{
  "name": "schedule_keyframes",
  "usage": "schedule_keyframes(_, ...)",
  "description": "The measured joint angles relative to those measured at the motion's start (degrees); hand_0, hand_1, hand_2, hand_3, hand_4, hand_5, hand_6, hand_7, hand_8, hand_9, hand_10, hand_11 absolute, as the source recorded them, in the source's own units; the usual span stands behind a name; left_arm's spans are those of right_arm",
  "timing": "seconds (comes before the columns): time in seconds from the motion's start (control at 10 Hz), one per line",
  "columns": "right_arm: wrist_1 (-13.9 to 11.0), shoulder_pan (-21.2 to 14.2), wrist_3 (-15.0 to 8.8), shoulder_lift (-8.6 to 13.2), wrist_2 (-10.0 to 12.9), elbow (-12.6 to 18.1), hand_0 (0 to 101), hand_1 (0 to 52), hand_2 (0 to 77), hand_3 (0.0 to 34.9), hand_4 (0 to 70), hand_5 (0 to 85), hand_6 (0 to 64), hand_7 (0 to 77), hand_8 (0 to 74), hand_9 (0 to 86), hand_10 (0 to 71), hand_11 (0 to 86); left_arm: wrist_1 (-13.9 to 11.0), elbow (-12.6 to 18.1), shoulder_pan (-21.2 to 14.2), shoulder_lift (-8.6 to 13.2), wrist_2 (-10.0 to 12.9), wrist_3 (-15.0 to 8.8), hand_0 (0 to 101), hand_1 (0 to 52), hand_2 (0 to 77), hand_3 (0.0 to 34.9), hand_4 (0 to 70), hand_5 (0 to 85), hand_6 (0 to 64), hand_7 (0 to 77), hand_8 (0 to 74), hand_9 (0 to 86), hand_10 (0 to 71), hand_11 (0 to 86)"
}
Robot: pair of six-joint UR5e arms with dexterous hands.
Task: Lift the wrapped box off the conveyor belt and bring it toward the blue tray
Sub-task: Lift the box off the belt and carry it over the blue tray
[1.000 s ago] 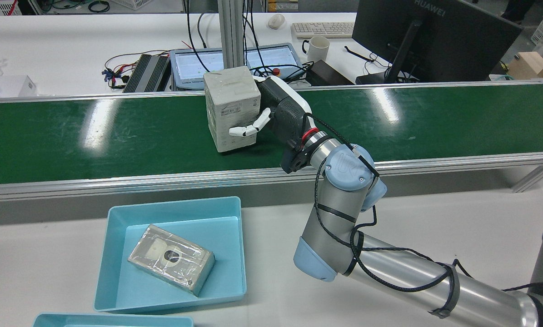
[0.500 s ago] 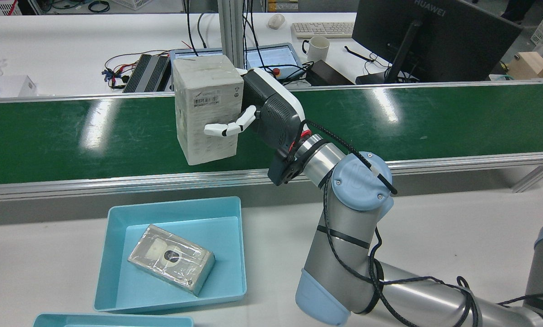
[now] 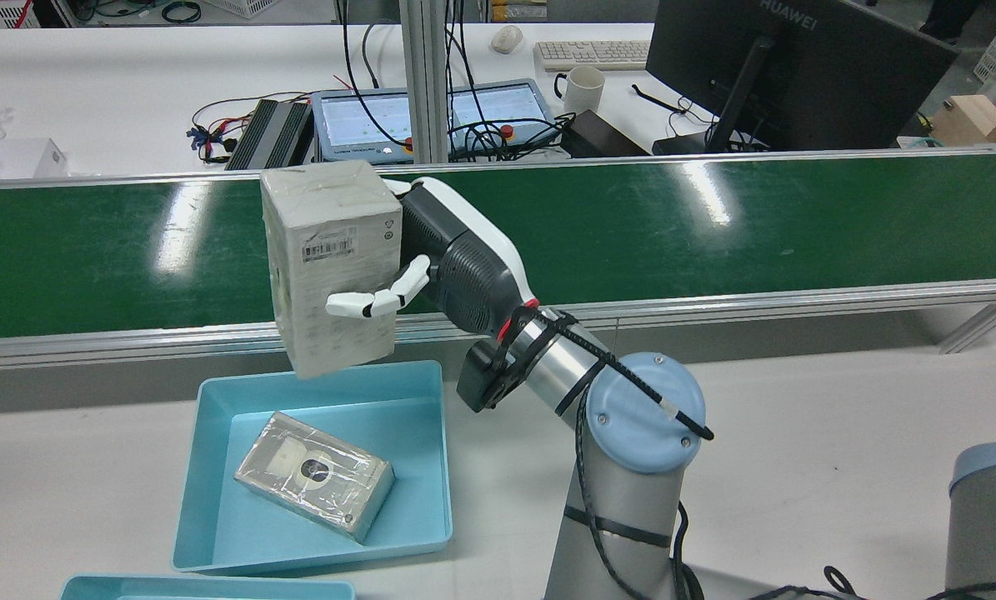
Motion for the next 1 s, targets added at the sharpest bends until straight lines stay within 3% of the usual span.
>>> schedule_keyframes(0.4, 0.13, -0.45, -1.68, -1.31, -0.03, -3.69, 48, 2.2, 39.8, 0.0, 31.6, 38.7, 39.3, 36.5, 58.9, 34.9, 63.3, 30.0, 0.00, 0.00, 0.00, 0.00, 0.00, 0.00, 0, 0.0, 0.5, 0.0, 0.0, 1.1, 0.5, 0.5, 0.5, 0.5, 0.0, 0.5)
schedule_keyframes(0.5, 0.16, -0.45, -1.67, -1.69, -0.18, -3.94, 48, 2.2, 39.8, 0.0, 26.7, 43.1, 39.3, 36.5, 55.6, 37.1, 50.2, 40.9, 0.00, 0.00, 0.00, 0.00, 0.00, 0.00, 0, 0.0, 1.1, 0.0, 0.0, 1.1, 0.5, 0.5, 0.5, 0.5, 0.0, 0.5)
schedule_keyframes(0.6, 0.18, -0.45, -1.42, -2.12, -0.41, -4.07, 48, 2.2, 39.8, 0.0, 26.7, 43.1, 39.3, 36.5, 55.6, 37.1, 50.2, 40.9, 0.00, 0.00, 0.00, 0.00, 0.00, 0.00, 0, 0.0, 1.1, 0.0, 0.0, 1.1, 0.5, 0.5, 0.5, 0.5, 0.0, 0.5)
schedule_keyframes(0.7, 0.17, -0.47, -0.95, -2.74, -0.60, -4.01, 48, 14.2, 22.4, 0.0, 11.5, 42.5, 31.1, 37.1, 36.0, 38.7, 25.6, 29.5, 0.00, 0.00, 0.00, 0.00, 0.00, 0.00, 0, 0.0, 1.1, 0.0, 0.0, 1.1, 0.5, 0.5, 0.5, 0.5, 0.5, 0.5)
schedule_keyframes(0.8, 0.15, -0.47, -0.36, -3.36, -0.88, -3.82, 45, 19.6, 19.1, 2.4, 3.3, 19.1, 25.6, 33.3, 26.2, 31.6, 14.7, 20.7, 0.00, 0.00, 0.00, 0.00, 0.00, 0.00, 0, 0.0, 0.5, 0.0, 0.0, 1.1, 0.5, 0.5, 0.5, 0.5, 0.5, 0.5)
schedule_keyframes(0.9, 0.13, -0.47, 0.53, -3.85, -1.76, -3.57, 45, 19.6, 19.1, 2.4, 3.3, 19.1, 25.6, 33.3, 26.2, 31.6, 14.7, 20.7, 0.00, 0.00, 0.00, 0.00, 0.00, 0.00, 0, 0.0, 0.5, 0.0, 0.0, 1.1, 0.5, 0.5, 0.5, 0.5, 0.5, 0.5)
schedule_keyframes(1.0, 0.12, -0.46, 1.57, -4.07, -2.66, -3.40, 43, 9.3, 15.8, 6.6, 1.6, 6.5, 16.9, 27.3, 14.7, 21.3, 2.7, 14.2, 0.00, 0.00, 0.00, 0.00, 0.00, 0.00, 0, 0.0, 0.5, 0.0, 0.0, 0.5, 0.5, 0.5, 0.5, 0.5, 0.0, 0.5)
